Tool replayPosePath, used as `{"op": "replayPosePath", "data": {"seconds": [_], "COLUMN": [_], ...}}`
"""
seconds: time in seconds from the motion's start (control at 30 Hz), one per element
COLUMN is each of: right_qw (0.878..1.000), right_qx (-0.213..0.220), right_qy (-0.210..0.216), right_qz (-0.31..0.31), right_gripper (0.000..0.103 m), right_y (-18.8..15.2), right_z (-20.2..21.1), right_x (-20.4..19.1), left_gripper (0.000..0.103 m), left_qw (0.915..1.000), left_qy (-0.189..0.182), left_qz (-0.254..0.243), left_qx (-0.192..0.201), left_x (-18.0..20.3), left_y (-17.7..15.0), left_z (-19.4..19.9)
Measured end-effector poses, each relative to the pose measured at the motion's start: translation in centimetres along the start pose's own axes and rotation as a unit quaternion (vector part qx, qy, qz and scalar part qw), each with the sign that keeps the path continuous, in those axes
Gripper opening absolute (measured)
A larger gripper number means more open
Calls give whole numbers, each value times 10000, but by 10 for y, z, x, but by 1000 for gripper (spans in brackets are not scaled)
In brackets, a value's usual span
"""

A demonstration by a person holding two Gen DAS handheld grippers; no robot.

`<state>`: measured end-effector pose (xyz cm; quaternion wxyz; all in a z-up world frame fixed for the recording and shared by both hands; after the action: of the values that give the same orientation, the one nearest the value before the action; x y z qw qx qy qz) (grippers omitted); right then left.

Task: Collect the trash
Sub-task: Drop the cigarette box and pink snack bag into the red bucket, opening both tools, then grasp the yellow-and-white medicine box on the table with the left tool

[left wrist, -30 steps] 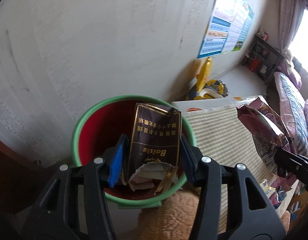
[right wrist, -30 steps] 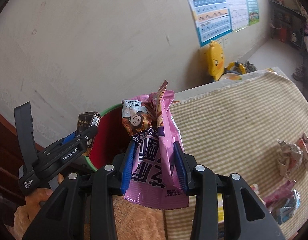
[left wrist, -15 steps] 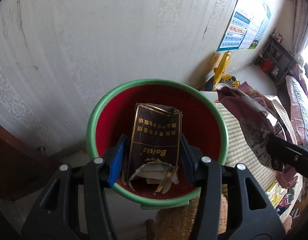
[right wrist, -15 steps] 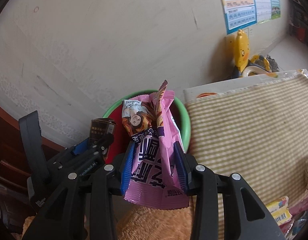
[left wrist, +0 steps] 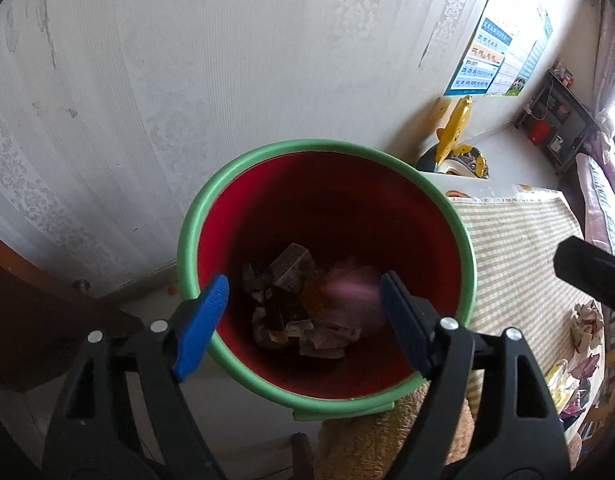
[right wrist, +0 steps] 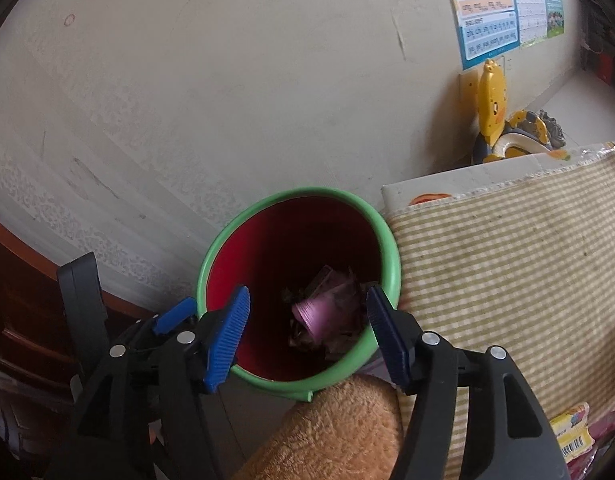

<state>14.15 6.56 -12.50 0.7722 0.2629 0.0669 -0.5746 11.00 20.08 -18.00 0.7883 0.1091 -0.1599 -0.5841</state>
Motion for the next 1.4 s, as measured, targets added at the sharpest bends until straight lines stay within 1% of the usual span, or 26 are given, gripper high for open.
{"op": "replayPosePath", "data": {"seconds": [0.07,0.17,0.27,0.37,0.47,0.5,0.53,0.6,0.63,0.67,0.7,0.77,0.8,0.9,0.97,1.03,1.07,1.1,1.17,1.27,1.33,1.37,1.4], "right_qw": [10000,9994,9975,9939,9878,9861,9829,9770,9735,9702,9678,9618,9598,9546,9530,9518,9511,9506,9490,9477,9472,9469,9466], "right_qx": [55,204,389,527,615,628,651,696,721,743,760,802,812,844,876,919,948,967,1009,1042,1049,1050,1049], "right_qy": [-72,-229,-486,-798,-1106,-1180,-1308,-1471,-1511,-1522,-1520,-1484,-1462,-1356,-1278,-1199,-1157,-1132,-1063,-963,-932,-921,-902], "right_qz": [-34,-152,-319,-557,-913,-988,-1119,-1377,-1556,-1735,-1858,-2157,-2256,-2514,-2603,-2669,-2701,-2723,-2792,-2860,-2882,-2896,-2913], "right_gripper": [60,63,66,68,68,68,68,69,69,69,69,69,69,69,69,69,69,69,69,69,69,69,69], "right_y": [-3,-10,-21,-38,-65,-72,-83,-102,-114,-125,-132,-150,-157,-180,-187,-195,-198,-199,-205,-213,-213,-213,-214], "right_z": [9,29,53,77,102,106,114,128,135,140,144,153,156,162,165,169,171,172,174,176,175,175,174], "right_x": [7,28,56,92,135,144,160,184,199,211,218,236,241,256,261,265,268,269,271,274,275,276,277], "left_gripper": [75,75,75,75,75,75,75,75,75,75,75,75,76,76,76,76,76,76,76,76,68,66,60], "left_qw": [10000,9995,9977,9937,9867,9837,9779,9684,9595,9526,9440,9194,9090,8851,8716,8671,8671,8668,8687,8664,8681,8710,8736], "left_qy": [-44,-126,-288,-430,-632,-707,-807,-925,-1015,-1082,-1161,-1340,-1385,-1417,-1296,-1164,-1133,-1183,-1266,-1178,-1179,-1196,-1204], "left_qz": [-79,-278,-606,-1032,-1494,-1650,-1923,-2309,-2616,-2829,-3069,-3661,-3885,-4347,-4581,-4650,-4625,-4580,-4427,-4460,-4439,-4393,-4353], "left_qx": [2,43,36,-5,-77,-110,-147,-196,-252,-294,-354,-509,-606,-875,-1165,-1353,-1463,-1579,-1827,-1915,-1881,-1844,-1813], "left_x": [6,22,51,81,118,130,149,174,193,206,220,253,266,291,306,313,316,317,322,327,332,333,332], "left_y": [-1,-3,-9,-20,-35,-40,-49,-61,-72,-80,-89,-113,-122,-145,-158,-163,-165,-166,-169,-174,-175,-174,-175], "left_z": [2,7,12,16,19,20,21,22,22,22,21,19,16,3,-15,-31,-39,-43,-52,-60,-60,-58,-56]}}
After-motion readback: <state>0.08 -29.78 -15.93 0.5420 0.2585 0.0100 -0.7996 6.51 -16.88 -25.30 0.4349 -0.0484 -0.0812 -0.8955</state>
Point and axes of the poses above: each gripper's, at about its wrist camera, not at the fingertips, and z roughly against the way its jaws point, x to its right, y to its top, the point moved 9 cm from there along -z, roughly the way its jaws point, and after that the axes turned 11 degrees about -x, right-handed, at the moved point
